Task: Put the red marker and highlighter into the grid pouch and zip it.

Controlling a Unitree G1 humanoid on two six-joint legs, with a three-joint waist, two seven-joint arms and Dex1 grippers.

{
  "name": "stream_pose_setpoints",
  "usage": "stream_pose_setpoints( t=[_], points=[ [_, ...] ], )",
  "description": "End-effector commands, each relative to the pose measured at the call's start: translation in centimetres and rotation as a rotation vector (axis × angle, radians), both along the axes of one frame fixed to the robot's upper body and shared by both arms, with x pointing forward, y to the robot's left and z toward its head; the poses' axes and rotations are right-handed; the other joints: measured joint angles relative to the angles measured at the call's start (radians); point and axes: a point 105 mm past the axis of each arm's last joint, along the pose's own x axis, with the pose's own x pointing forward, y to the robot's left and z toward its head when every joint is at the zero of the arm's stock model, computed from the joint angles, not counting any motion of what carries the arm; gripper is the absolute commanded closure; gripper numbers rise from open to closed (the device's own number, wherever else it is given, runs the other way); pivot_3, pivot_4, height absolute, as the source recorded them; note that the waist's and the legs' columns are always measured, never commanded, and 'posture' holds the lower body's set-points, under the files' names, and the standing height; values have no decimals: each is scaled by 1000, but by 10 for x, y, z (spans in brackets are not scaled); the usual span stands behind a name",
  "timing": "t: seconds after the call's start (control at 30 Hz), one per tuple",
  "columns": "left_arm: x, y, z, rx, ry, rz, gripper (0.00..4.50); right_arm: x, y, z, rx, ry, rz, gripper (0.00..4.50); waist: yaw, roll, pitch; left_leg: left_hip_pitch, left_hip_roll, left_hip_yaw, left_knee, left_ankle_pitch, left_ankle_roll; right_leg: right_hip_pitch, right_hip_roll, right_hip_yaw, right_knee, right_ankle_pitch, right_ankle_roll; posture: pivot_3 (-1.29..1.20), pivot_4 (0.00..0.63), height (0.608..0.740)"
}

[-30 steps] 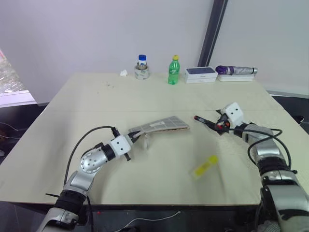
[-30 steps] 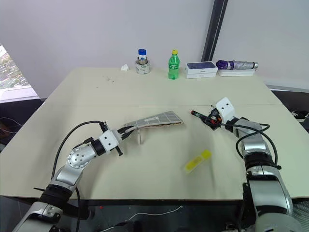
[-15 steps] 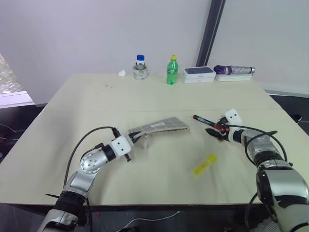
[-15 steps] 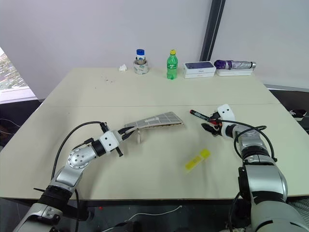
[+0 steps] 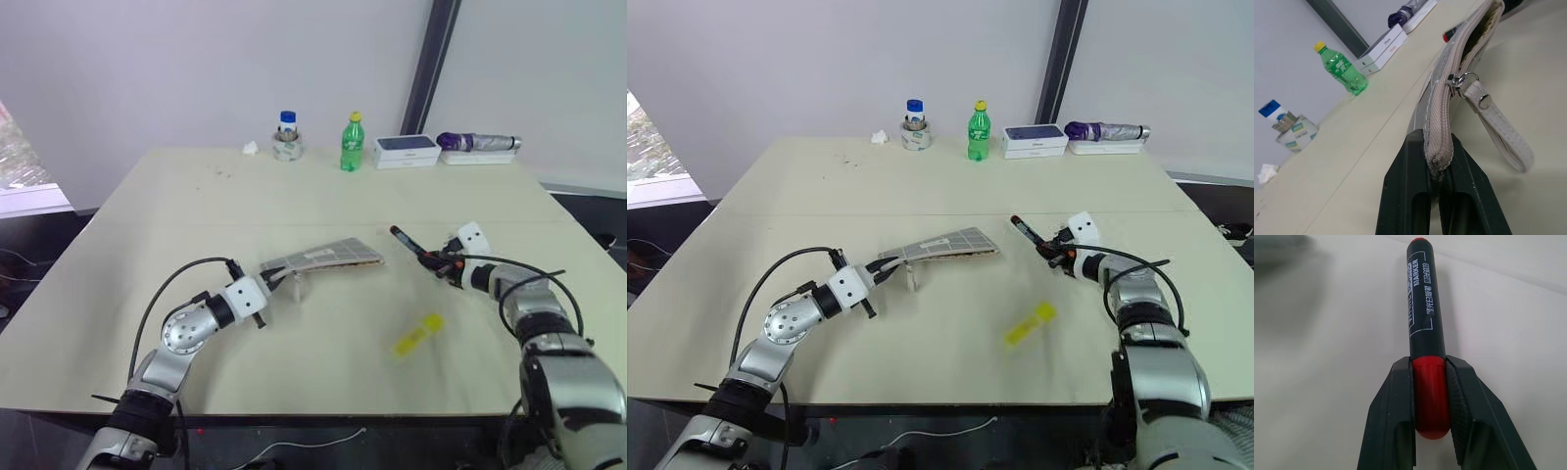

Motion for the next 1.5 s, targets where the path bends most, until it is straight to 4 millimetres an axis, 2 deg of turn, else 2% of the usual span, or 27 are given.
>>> stream_pose_setpoints(
  t=[0.03, 0.1, 0.17, 0.23, 0.3, 0.4, 0.6, 0.77, 0.97, 1.07, 1.13, 1.23, 1.37, 1.5],
  points=[
    [-1, 0, 16, -32, -45, -3, 4500, -28, 31, 57, 16, -189, 167, 4165, 1, 0, 0, -1, 0, 0, 0, 0, 0, 0, 0, 0, 0, 0, 0, 0, 150, 740],
    [0, -1, 16, -22, -42, -12, 4500, -62, 59, 67, -22, -242, 286, 4165, 4, 0, 0, -1, 0, -1, 0, 0, 0, -1, 0, 0, 0, 0, 0, 0, 150, 740],
    [1, -2, 16, -20, -38, -19, 4500, -85, 75, 60, -83, -240, 345, 4165, 5, 0, 0, -1, 0, -2, 0, -2, 4, 0, 0, -1, 0, 0, 0, 0, 150, 740],
    [2, -3, 15, -14, -34, -31, 4500, -100, 82, 47, -173, -225, 375, 4165, 4, 0, 0, -1, 0, -2, 1, -3, 5, 0, 0, -1, 0, 0, 0, 0, 150, 740],
    [4, -4, 16, -9, -36, -38, 4500, -106, 85, 36, -269, -230, 387, 4165, 4, 0, 0, 0, -1, -2, 2, -3, 5, 1, 0, -1, 0, 1, 1, 0, 150, 740],
    [7, -6, 17, 0, -45, -47, 4500, -100, 85, 32, -331, -267, 345, 4165, 3, 0, 0, 1, -1, -2, 2, -3, 5, 2, 0, -1, 0, 1, 2, 0, 150, 740],
    [8, -11, 19, 15, -60, -77, 4500, -87, 63, 20, -529, -274, 311, 4165, 4, 0, 0, 1, -1, -1, 2, -3, 5, 2, 1, -1, -1, 1, 2, 0, 150, 740],
    [6, -14, 18, 51, -77, -100, 4500, -81, 61, 22, -544, -299, 303, 4165, 3, -1, 0, 1, -1, -1, 2, -3, 5, 2, 1, -1, -1, 1, 2, 0, 150, 740],
    [-4, -26, 16, 188, -132, -186, 4500, -75, 86, 25, -550, -302, 347, 4165, 1, -1, 0, 1, 0, -1, 2, -3, 5, 2, 1, 0, -1, 1, 2, 0, 150, 740],
    [-9, -35, 19, 214, -144, -240, 4500, -69, 103, 18, -647, -329, 386, 4165, 1, -1, 0, 1, -1, -1, 2, -3, 5, 2, 1, 0, -1, 1, 2, 0, 150, 740],
    [-11, -40, 22, 228, -150, -273, 4500, -65, 119, 17, -646, -340, 412, 4165, 1, -1, 0, 1, -1, -1, 2, -3, 5, 1, 1, 0, -1, 1, 2, 0, 150, 740],
    [-12, -42, 26, 213, -144, -293, 4500, -64, 131, 14, -695, -355, 462, 4165, 3, -1, 0, 0, -1, -1, 2, -3, 5, 1, 1, 0, 0, 1, 2, 0, 150, 740],
    [-8, -37, 33, 165, -125, -296, 4500, -65, 159, 11, -749, -439, 563, 4165, 1, -1, 0, 0, -1, -1, 2, -3, 5, 1, 1, 0, -1, 1, 2, 0, 150, 740],
    [4, -21, 38, 141, -106, -238, 4500, -63, 160, 16, -713, -470, 552, 4165, 2, -1, 0, 0, -1, -1, 2, -3, 5, 0, 1, 0, 0, 1, 2, 0, 150, 740]
  ],
)
